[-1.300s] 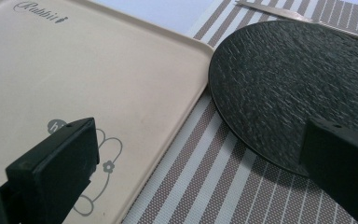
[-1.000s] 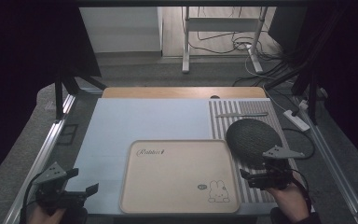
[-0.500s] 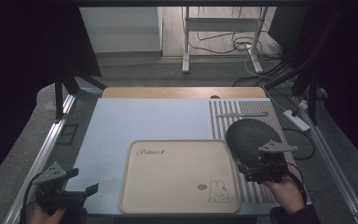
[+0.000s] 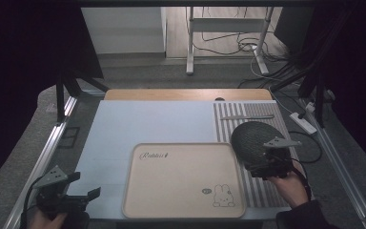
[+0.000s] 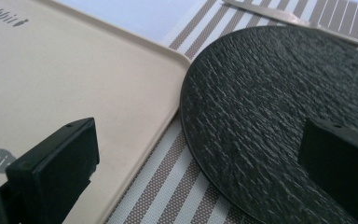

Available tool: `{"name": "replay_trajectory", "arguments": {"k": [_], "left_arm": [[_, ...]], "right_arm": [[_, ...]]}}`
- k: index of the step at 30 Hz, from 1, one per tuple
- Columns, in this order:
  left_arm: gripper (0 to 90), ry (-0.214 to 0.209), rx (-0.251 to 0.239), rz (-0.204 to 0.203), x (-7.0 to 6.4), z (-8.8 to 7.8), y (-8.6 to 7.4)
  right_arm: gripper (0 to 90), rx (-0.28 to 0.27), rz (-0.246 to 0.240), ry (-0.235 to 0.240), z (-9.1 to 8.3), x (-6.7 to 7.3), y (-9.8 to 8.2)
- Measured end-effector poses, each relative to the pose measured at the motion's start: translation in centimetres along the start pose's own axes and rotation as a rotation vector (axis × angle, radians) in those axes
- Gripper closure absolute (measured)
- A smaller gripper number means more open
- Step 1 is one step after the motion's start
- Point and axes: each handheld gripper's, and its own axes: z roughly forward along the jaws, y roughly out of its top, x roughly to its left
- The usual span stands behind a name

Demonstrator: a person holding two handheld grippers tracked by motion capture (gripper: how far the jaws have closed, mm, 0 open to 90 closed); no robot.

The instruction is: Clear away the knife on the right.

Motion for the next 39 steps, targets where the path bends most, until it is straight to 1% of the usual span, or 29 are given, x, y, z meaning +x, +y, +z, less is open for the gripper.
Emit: {"name": "replay_trajectory", "arguments": {"k": [2,5,10,14,18,20,26,31,33,36,39], "left_arm": [[2.0,0.0,0.0,0.0,0.0,0.0,0.0],[2.0,0.0,0.0,-0.001,0.0,0.0,0.0],[2.0,-0.001,0.0,-0.002,0.0,0.0,0.0],[2.0,-0.002,0.0,-0.002,0.0,0.0,0.0],[2.0,-0.002,0.0,-0.003,0.0,0.0,0.0],[2.0,-0.002,0.0,-0.003,0.0,0.0,0.0],[2.0,-0.001,-0.001,-0.004,0.1,0.0,0.0],[2.0,-0.003,-0.001,-0.006,0.1,0.0,0.0],[2.0,-0.003,-0.002,-0.006,0.1,0.0,0.0],[2.0,-0.003,-0.001,-0.005,0.1,0.0,0.0],[2.0,-0.003,-0.001,-0.006,0.1,0.0,0.0]], "right_arm": [[0.0,0.001,0.0,-0.002,0.3,-0.4,0.2],[0.0,0.006,-0.01,-0.021,0.8,-0.8,0.4],[0.0,0.002,-0.013,-0.03,1.6,-1.6,0.6],[0.0,0.015,-0.023,-0.03,2.1,-2.3,0.7],[0.0,0.014,-0.027,-0.045,2.6,-2.9,0.9],[0.0,0.01,-0.021,-0.048,2.8,-3.3,1.0],[0.0,0.012,0.025,-0.048,3.8,-4.3,1.3],[0.0,0.009,0.064,-0.016,4.7,-4.9,1.6],[0.0,0.02,0.066,-0.025,4.9,-5.1,1.8],[0.0,0.043,0.048,-0.045,5.3,-5.3,2.0],[0.0,0.049,0.049,-0.052,5.7,-5.6,2.2]]}}
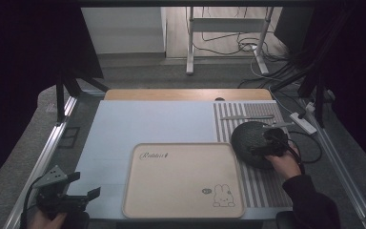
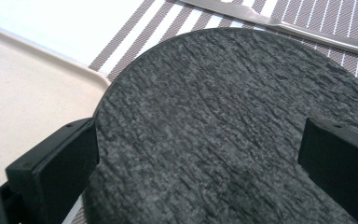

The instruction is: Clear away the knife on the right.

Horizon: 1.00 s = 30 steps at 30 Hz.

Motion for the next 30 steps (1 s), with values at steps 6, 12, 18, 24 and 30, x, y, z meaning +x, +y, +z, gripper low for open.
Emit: {"name": "replay_trajectory", "arguments": {"k": [6,12,18,24,30], "left_arm": [[2.0,0.0,0.002,0.002,0.0,0.0,0.0],[2.0,0.001,0.003,0.003,0.0,0.0,0.0],[2.0,0.0,0.003,0.003,0.0,0.0,0.0],[2.0,0.0,0.004,0.003,0.0,0.1,0.0],[2.0,0.0,0.004,0.002,0.0,0.1,0.0]], "right_arm": [[0.0,0.002,0.005,-0.018,0.7,-0.7,0.7],[0.0,0.01,0.028,-0.041,1.3,-1.7,1.3],[0.0,0.019,0.055,-0.061,2.1,-2.6,1.8],[0.0,0.043,0.064,-0.075,3.0,-3.3,2.5],[0.0,0.06,0.084,-0.093,4.0,-4.0,3.3]]}}
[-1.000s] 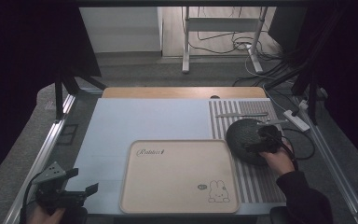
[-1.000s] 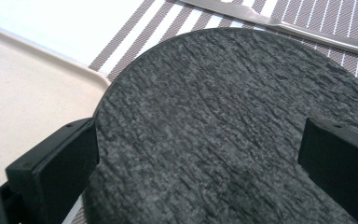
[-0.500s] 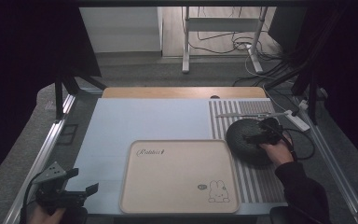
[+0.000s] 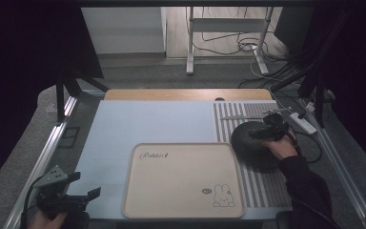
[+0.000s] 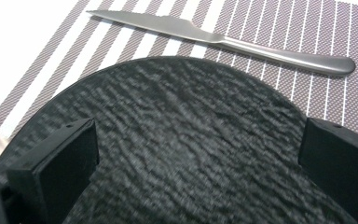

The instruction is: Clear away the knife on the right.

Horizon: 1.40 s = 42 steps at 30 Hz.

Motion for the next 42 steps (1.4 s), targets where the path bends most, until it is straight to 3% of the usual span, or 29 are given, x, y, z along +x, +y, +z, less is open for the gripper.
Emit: {"name": "replay_trajectory", "arguments": {"k": [14,21,25,31,38,40,42], "left_arm": [[2.0,0.0,0.001,0.001,0.0,0.0,0.0],[2.0,-0.001,0.001,0.001,0.0,0.0,0.0],[2.0,-0.001,0.0,0.001,0.0,0.0,0.0],[2.0,-0.001,0.002,-0.001,0.0,0.0,0.0],[2.0,-0.001,0.003,-0.002,0.0,0.0,0.0],[2.0,0.0,0.003,-0.001,0.0,0.0,0.0],[2.0,-0.001,0.004,-0.002,0.0,0.1,0.0]], "right_arm": [[0.0,0.017,0.035,-0.015,2.5,-1.8,1.8],[0.5,0.034,0.007,-0.046,3.4,-2.3,2.7],[7.3,0.029,-0.015,-0.066,3.6,-2.7,3.2],[31.4,0.024,0.001,-0.071,3.8,-3.9,4.2],[77.8,0.067,0.017,-0.03,4.7,-5.4,5.0],[89.3,0.069,0.002,-0.016,4.9,-5.7,5.3],[89.8,0.065,-0.017,-0.011,5.1,-5.9,5.7]]}}
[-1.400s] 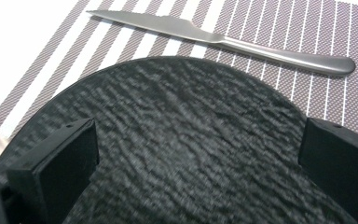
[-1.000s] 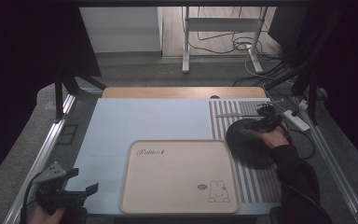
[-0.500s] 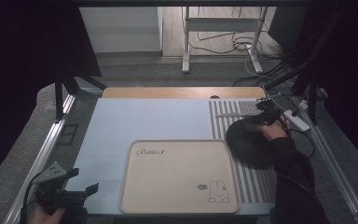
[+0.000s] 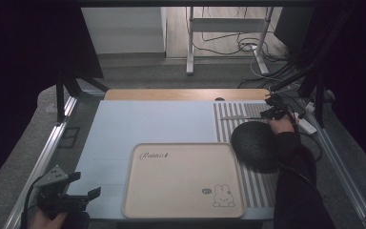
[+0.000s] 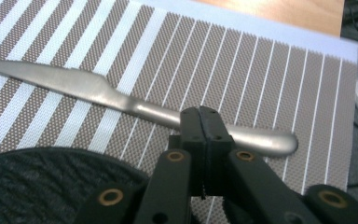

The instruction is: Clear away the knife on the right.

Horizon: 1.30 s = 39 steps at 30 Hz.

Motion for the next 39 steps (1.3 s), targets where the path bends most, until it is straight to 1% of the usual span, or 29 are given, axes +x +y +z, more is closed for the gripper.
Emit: {"name": "replay_trajectory", "arguments": {"k": [2,5,7,9,14,16,17,19,20,22,24,27,28,29,33,35,36,37,38,39], "left_arm": [[2.0,0.0,0.001,0.0,0.0,0.0,0.0],[2.0,0.0,0.002,0.0,0.0,0.0,0.0],[2.0,0.001,0.003,0.001,0.0,0.0,0.0],[2.0,0.002,0.004,0.002,0.0,0.1,0.0],[2.0,0.003,0.006,0.002,0.0,0.1,0.0],[2.0,0.003,0.007,0.002,0.0,0.1,0.0],[2.0,0.004,0.007,0.001,0.0,0.1,0.0],[2.0,0.004,0.006,0.001,0.0,0.1,0.0],[2.0,0.005,0.007,0.003,-0.1,0.0,0.0],[2.1,0.005,0.007,0.003,-0.1,0.0,0.0],[2.0,0.004,0.006,0.0,0.0,0.0,0.0],[2.0,0.005,0.006,0.001,0.0,0.0,0.0],[2.1,0.005,0.006,0.001,0.0,0.0,0.0],[2.0,0.005,0.007,0.003,-0.1,0.0,0.0],[2.1,0.005,0.008,0.008,-0.1,0.1,0.1],[2.1,0.005,0.009,0.007,-0.1,0.1,0.1],[2.0,0.004,0.008,0.007,-0.1,0.1,0.1],[2.0,0.004,0.008,0.007,-0.1,0.1,0.1],[2.1,0.004,0.009,0.008,-0.1,0.1,0.1],[2.0,0.004,0.01,0.009,-0.1,0.1,0.1]], "right_arm": [[89.9,0.001,-0.008,-0.002,0.2,-0.2,0.3],[89.9,-0.002,0.006,0.0,0.6,-0.7,0.5],[89.8,-0.002,0.004,-0.008,1.1,-0.9,0.5],[89.8,0.013,0.005,-0.023,1.6,-1.2,0.6],[89.8,0.014,-0.003,-0.052,2.5,-1.4,0.9],[89.8,0.023,-0.005,-0.057,2.8,-1.5,0.9],[89.8,0.037,-0.007,-0.063,3.1,-1.5,0.7],[89.9,0.024,0.01,-0.059,3.1,-1.8,0.5],[89.9,0.029,0.022,-0.055,3.0,-1.9,0.4],[89.9,0.05,0.017,-0.058,2.7,-2.0,0.3],[89.9,0.068,0.021,-0.041,2.4,-2.1,0.0],[89.9,0.094,0.039,0.001,1.9,-2.4,-0.5],[89.9,0.094,0.039,0.001,1.9,-2.4,-0.5],[89.9,0.118,0.04,0.028,1.4,-2.6,-0.8],[89.9,0.152,0.03,0.068,0.9,-2.7,-1.3],[89.9,0.16,0.026,0.075,0.7,-2.7,-1.4],[89.9,0.176,0.02,0.095,0.5,-2.7,-1.6],[89.9,0.176,0.02,0.095,0.5,-2.7,-1.6],[89.9,0.188,0.009,0.11,0.3,-2.7,-1.8],[89.9,0.189,0.007,0.108,0.3,-2.7,-1.8]]}}
